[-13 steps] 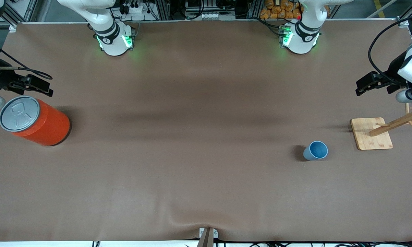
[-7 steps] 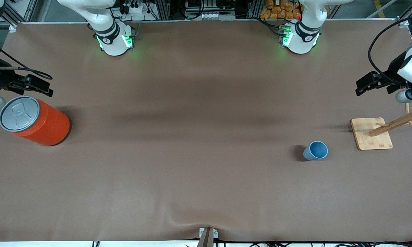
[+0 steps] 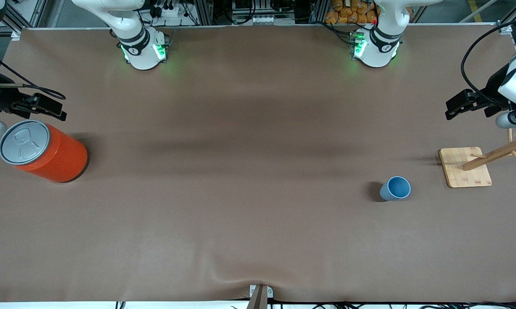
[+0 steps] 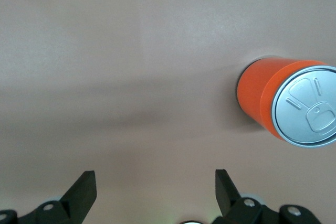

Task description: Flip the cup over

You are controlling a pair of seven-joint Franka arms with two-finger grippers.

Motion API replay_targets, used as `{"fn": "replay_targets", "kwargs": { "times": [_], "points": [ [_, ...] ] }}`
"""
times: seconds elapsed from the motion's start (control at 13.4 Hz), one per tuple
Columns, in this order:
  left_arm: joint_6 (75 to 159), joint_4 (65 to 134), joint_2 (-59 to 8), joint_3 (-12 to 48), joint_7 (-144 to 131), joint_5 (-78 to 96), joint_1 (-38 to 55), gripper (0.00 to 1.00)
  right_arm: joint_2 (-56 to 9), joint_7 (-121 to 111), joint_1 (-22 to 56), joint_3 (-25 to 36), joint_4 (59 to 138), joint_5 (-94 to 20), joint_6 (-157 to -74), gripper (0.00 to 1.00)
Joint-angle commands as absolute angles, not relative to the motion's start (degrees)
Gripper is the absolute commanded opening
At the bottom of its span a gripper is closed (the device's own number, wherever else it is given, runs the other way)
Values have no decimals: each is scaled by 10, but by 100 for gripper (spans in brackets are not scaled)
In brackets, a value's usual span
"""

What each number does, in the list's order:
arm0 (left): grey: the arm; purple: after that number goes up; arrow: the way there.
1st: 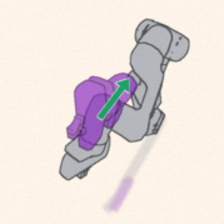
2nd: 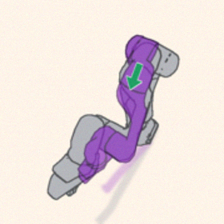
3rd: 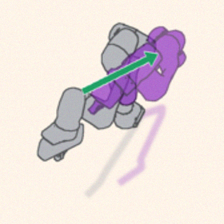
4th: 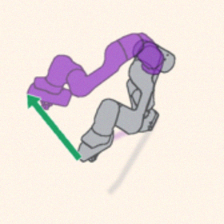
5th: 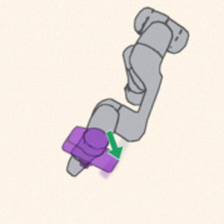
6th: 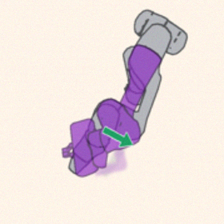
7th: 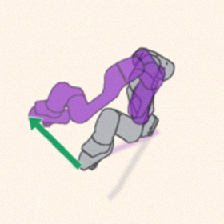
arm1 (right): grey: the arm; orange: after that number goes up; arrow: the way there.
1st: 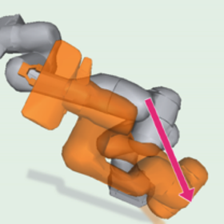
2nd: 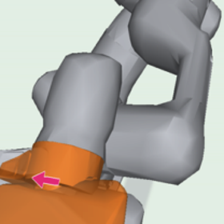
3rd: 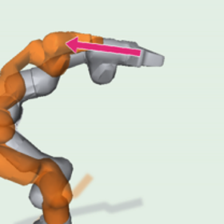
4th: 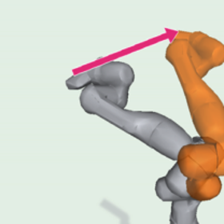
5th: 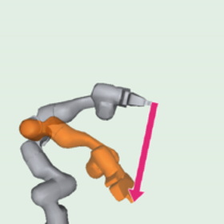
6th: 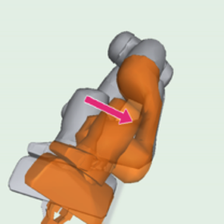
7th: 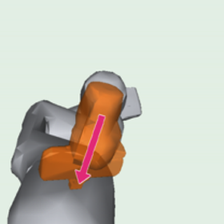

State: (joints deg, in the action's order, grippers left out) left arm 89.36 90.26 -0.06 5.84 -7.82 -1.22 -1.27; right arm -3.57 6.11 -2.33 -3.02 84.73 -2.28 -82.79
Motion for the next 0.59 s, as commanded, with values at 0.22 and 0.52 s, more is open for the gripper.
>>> {"fn": "replay_targets", "kwargs": {
  "times": [0.22, 0.52],
  "points": [
    [894, 902, 1, 69, -46, -13, -13, 100, -34, 69, -25, -31, 849, -27, -831, 100],
    [894, 896, -1, 63, -16, -11, -18, 100, -34, 69, -25, -31, 849, -27, -831, 100]
  ]
}}
